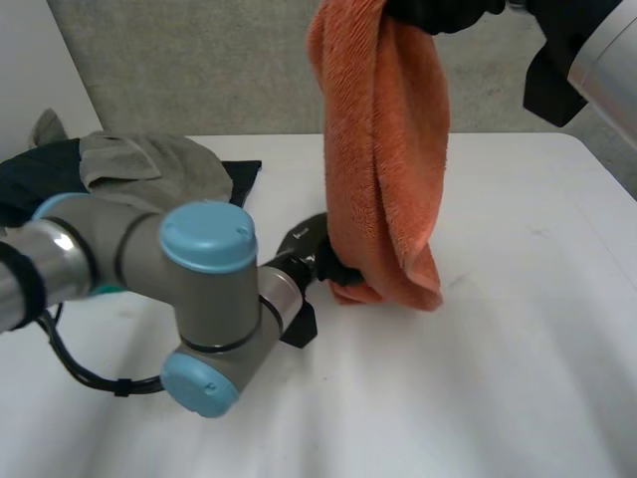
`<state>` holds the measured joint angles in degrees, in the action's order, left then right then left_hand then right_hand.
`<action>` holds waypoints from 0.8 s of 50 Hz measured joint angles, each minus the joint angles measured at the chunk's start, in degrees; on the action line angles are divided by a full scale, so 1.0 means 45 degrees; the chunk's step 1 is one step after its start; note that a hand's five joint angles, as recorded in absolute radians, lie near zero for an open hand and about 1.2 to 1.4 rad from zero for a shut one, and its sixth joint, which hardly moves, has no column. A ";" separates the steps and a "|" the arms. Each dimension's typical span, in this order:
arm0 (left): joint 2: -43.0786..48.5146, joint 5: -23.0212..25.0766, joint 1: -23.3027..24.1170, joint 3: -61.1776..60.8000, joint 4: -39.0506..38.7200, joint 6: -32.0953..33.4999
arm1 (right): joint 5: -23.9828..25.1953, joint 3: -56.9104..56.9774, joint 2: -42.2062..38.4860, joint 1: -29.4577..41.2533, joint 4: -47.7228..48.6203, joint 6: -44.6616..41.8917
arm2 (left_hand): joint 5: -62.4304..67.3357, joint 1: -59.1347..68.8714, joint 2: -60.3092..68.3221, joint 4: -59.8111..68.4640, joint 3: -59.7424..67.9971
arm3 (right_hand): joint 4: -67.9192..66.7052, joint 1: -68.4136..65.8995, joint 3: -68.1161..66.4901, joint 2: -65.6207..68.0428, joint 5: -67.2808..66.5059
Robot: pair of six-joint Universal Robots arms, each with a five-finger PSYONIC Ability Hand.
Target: Fold the laundry.
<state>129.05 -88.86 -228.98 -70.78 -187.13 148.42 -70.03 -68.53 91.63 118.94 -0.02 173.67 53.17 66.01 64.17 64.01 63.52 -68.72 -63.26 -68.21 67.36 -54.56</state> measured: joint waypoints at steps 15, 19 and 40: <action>-0.6277 0.1045 -0.2865 -0.1930 0.0329 0.3217 | -0.0333 0.0124 -0.3784 -0.3334 -0.1563 -0.2669 | 0.0417 0.0020 0.0938 0.1039 0.0941 | 0.0000 0.0000 0.0000 0.0000 -0.0107; -0.5878 0.1499 -0.2889 -0.1812 0.0732 0.4494 | -0.0467 0.0138 -0.5205 -0.3316 -0.2065 -0.3584 | 0.0417 0.0020 0.0955 0.1042 0.1002 | -0.0001 0.0000 0.0000 0.0000 -0.0107; 0.0801 0.0656 -0.1648 0.3120 0.3291 0.7598 | -0.4040 0.2377 -1.0529 -0.2527 0.1504 -0.3968 | -1.0972 -1.2068 -1.1265 -1.1331 -1.1099 | 1.2546 1.1226 1.2469 -1.2295 1.1506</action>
<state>132.66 -85.91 -236.39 -56.74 -172.32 182.61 -88.21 -57.84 44.24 107.57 6.75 155.82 3.79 11.70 13.47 13.02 13.57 -12.26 -12.74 -12.10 12.03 -2.78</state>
